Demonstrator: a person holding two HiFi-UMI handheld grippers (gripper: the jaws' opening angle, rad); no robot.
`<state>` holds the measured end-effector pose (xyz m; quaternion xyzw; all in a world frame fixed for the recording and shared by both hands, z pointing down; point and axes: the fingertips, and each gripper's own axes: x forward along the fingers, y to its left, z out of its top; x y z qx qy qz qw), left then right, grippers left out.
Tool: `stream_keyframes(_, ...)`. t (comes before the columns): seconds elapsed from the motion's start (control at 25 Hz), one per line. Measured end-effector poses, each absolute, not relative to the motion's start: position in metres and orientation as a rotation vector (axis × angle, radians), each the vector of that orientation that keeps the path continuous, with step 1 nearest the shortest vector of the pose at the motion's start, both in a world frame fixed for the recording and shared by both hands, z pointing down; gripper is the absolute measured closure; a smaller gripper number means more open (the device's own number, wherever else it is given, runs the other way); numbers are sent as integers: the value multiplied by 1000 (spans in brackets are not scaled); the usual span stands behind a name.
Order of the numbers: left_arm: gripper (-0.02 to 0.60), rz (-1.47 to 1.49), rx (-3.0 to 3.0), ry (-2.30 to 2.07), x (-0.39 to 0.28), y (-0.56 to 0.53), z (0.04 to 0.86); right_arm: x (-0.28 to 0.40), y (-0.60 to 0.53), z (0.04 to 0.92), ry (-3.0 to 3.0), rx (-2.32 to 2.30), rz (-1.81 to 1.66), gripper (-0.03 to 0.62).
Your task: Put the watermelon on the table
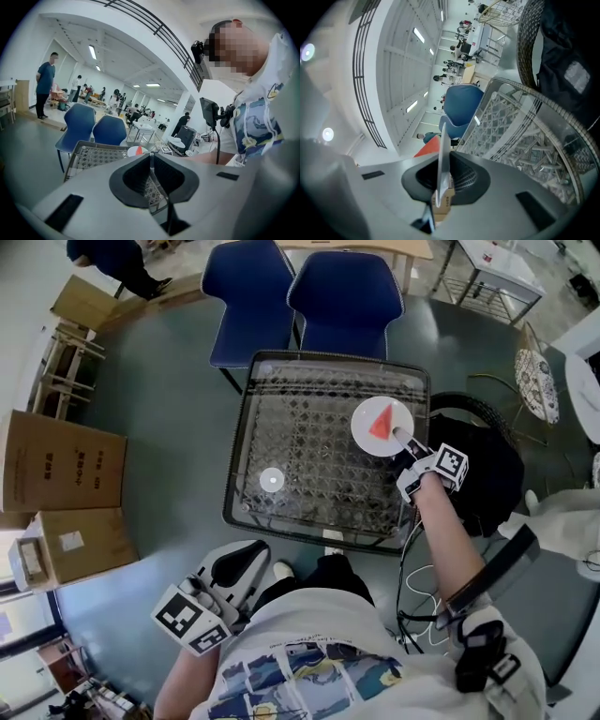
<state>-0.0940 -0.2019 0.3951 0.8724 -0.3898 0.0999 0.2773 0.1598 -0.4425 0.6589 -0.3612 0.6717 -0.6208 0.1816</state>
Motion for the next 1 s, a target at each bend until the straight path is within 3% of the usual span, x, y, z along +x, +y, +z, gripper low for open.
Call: stream_keyframes(1.0,555,324,2221,-1111,-128,-240,412,187,-577,771,1655,-1284,-1780,566)
